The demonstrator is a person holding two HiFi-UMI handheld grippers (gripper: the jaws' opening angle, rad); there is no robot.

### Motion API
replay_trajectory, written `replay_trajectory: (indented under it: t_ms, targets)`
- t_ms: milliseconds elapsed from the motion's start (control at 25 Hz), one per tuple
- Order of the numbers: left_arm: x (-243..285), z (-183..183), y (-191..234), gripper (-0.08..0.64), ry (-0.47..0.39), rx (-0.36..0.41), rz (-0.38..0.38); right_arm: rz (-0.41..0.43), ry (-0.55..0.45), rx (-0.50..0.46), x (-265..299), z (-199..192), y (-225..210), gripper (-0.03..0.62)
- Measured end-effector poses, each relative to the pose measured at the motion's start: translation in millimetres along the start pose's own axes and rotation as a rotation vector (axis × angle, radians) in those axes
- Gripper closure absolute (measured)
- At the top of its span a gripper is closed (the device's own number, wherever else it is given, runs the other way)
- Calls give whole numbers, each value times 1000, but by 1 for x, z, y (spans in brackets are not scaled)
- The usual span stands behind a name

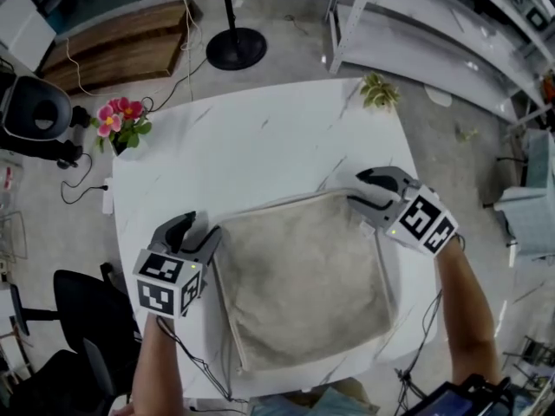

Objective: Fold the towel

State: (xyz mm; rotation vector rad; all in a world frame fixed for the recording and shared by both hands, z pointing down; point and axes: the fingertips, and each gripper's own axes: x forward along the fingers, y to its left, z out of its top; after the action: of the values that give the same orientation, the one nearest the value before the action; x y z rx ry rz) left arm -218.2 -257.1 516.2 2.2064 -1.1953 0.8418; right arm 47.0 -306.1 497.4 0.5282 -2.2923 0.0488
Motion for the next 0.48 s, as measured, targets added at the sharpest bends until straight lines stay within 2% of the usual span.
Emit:
replay_trajectory:
  t_ms: [80, 160, 360, 480]
  targets:
    - [-12, 2, -3, 278, -4, 40, -17, 25, -100, 92, -19, 14, 0, 402]
    - [-29, 1, -1, 244, -10, 70, -7, 41, -162, 122, -36, 25, 4, 400]
    - [-83, -6, -8, 236, -88, 40, 53, 69, -201, 70, -65, 35, 39, 402]
    - [-113, -13, -38, 236, -143, 74, 59, 84, -207, 18, -83, 35, 69, 403]
